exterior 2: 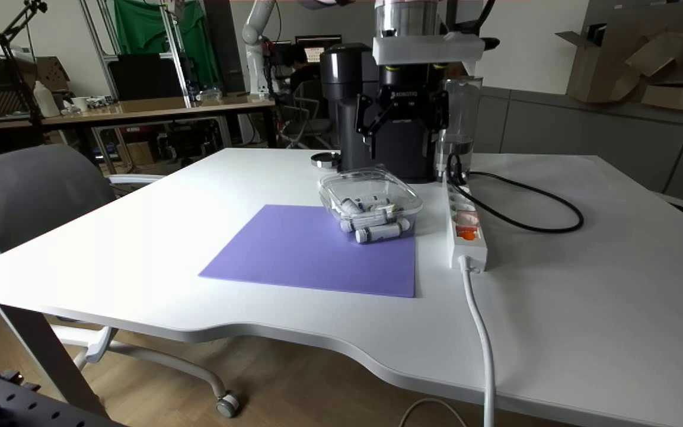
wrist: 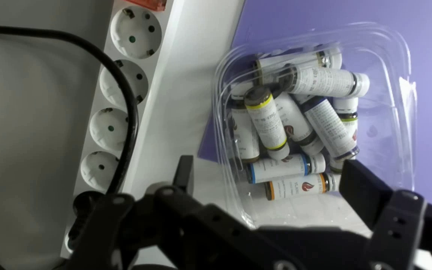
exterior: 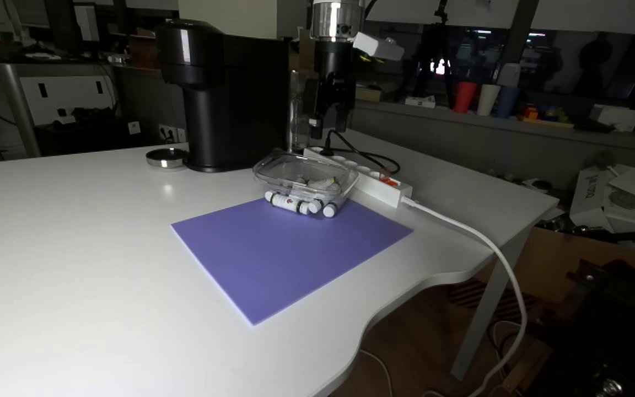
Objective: Open the container
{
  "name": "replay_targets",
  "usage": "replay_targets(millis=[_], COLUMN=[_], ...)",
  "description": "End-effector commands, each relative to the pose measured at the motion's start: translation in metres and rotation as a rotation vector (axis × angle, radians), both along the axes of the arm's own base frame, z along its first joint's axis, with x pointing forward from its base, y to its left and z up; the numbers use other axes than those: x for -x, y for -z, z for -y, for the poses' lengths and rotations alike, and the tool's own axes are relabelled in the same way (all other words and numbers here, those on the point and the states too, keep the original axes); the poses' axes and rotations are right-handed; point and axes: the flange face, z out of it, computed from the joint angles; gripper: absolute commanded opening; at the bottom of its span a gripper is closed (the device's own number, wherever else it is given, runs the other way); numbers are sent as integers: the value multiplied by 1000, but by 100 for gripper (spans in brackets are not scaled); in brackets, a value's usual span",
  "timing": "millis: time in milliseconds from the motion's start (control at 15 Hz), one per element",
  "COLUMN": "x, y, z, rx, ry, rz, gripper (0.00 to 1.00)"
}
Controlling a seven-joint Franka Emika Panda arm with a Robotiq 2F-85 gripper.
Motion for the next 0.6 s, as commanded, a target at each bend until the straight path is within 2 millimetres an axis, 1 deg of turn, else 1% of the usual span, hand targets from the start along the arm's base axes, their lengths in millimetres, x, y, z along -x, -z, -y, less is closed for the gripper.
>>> replay_targets(millis=[0,333,533], x=[-3,0,-1], y=[12,29,37], z=[7,16,22], rx=[-62,-117,-158], ry=[-99,-226,-278], rz=[-22,-59,-63], gripper=[100,100,100])
